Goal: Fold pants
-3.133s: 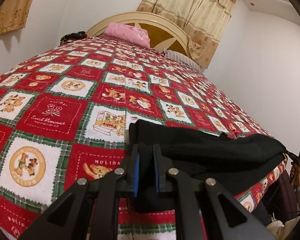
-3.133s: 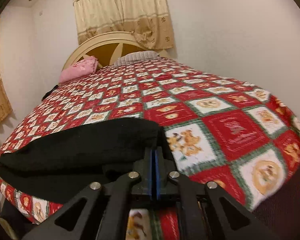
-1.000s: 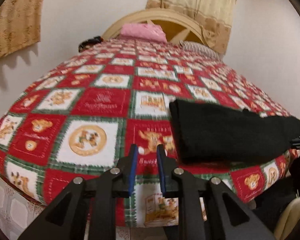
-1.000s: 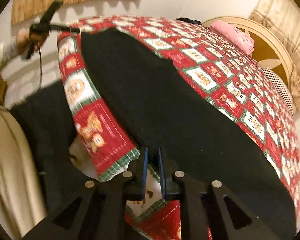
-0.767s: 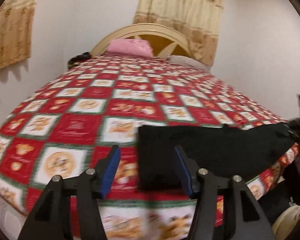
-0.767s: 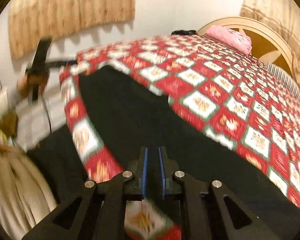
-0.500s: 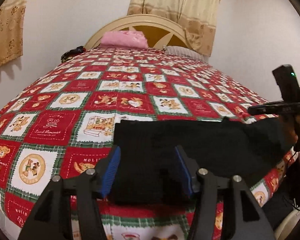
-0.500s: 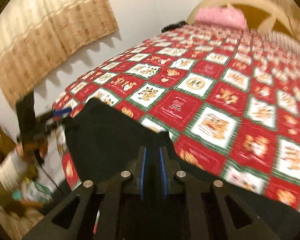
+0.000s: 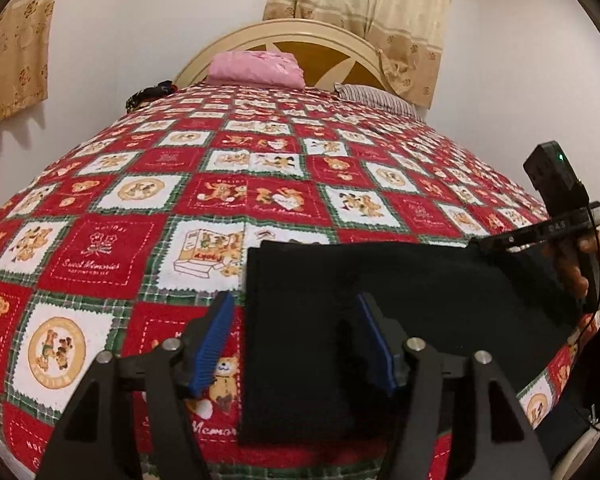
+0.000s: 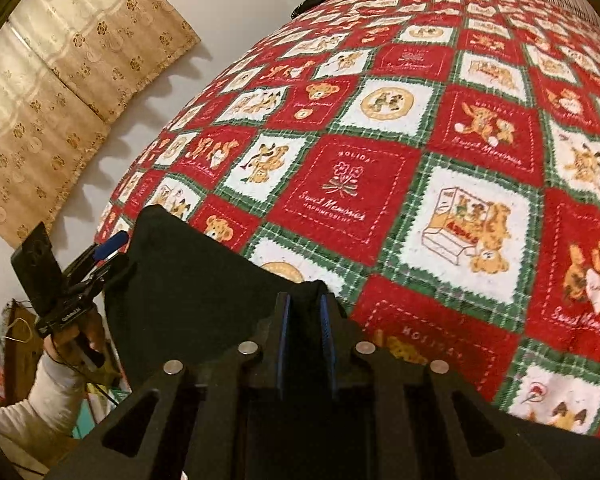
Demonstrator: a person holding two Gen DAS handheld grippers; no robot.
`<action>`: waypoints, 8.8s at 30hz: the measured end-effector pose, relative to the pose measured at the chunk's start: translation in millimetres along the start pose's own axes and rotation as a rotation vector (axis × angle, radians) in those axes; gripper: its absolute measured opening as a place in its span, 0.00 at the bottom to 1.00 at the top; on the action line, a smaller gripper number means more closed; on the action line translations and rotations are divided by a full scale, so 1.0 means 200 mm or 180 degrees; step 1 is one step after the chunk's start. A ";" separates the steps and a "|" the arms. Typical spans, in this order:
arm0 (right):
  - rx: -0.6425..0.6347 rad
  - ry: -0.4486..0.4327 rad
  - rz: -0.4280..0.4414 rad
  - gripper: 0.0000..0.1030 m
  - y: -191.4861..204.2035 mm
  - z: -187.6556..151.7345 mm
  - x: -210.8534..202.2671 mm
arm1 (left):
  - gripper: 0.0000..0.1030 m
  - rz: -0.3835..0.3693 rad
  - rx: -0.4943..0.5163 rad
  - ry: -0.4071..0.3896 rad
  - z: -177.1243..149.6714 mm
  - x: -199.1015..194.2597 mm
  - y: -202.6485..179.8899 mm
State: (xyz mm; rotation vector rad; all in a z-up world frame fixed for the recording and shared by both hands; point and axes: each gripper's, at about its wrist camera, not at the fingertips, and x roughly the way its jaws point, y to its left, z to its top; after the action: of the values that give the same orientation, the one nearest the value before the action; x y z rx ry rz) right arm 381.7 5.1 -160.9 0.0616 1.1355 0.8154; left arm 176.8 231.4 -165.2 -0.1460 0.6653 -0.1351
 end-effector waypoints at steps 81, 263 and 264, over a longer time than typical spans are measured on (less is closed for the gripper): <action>0.1344 -0.2823 -0.1740 0.04 -0.86 -1.15 -2.28 | 0.07 -0.2363 0.1524 0.0716 0.14 0.22 -1.90; 0.0133 -0.1335 -0.1843 0.71 -0.34 -1.14 -1.24 | 0.76 -0.0953 0.1146 0.0536 -0.04 0.15 -1.26; 0.0369 -0.1416 -0.1914 0.71 -0.43 -1.17 -1.34 | 0.77 -0.1004 0.1177 0.0529 -0.04 0.15 -1.29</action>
State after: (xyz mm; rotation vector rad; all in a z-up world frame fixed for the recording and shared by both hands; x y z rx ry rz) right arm 189.9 -299.9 -95.8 -0.0047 0.7140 0.1808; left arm 175.9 -28.0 -143.6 0.1193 0.7682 -0.5747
